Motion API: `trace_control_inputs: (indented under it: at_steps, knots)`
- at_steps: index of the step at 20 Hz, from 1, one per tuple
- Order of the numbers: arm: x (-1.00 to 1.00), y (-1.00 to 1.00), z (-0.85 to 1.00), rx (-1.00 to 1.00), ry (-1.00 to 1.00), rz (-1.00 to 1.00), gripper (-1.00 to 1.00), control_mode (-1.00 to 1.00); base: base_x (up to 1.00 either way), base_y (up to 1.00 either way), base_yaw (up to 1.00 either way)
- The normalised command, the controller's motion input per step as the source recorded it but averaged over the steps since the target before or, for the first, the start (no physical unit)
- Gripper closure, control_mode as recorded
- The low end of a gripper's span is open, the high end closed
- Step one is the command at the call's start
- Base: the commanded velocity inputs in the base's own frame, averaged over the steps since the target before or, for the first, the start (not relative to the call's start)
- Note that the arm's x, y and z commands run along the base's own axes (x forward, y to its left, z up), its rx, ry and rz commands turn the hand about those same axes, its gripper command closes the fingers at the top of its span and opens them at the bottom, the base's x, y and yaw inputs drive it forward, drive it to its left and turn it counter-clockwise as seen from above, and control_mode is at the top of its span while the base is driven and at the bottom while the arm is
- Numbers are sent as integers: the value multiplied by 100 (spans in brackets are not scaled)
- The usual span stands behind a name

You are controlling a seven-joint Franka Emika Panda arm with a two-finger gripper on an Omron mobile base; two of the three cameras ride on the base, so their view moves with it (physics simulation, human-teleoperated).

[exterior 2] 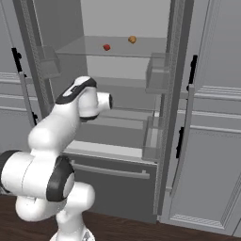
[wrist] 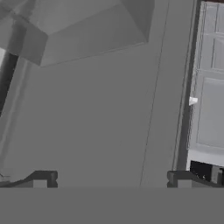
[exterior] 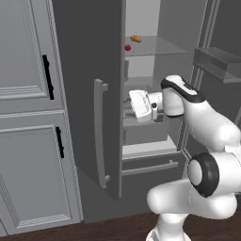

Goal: Take the strawberry from the fridge and place it on top of the pancake, located on the dining counter.

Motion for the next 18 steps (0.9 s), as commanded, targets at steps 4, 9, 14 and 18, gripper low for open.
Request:
trace_control_inputs:
  at_steps: [4,9,14,18]
  knots:
    - [30,100,-28,1,4,24,-100,-100,0,0,0]
    - [-3,98,-19,-1,2,15,-100,-100,0,0,0]
    - [-31,100,-4,-2,0,4,-100,-100,0,0,0]
    - [-20,100,-10,0,0,0,-100,-100,0,0,0]
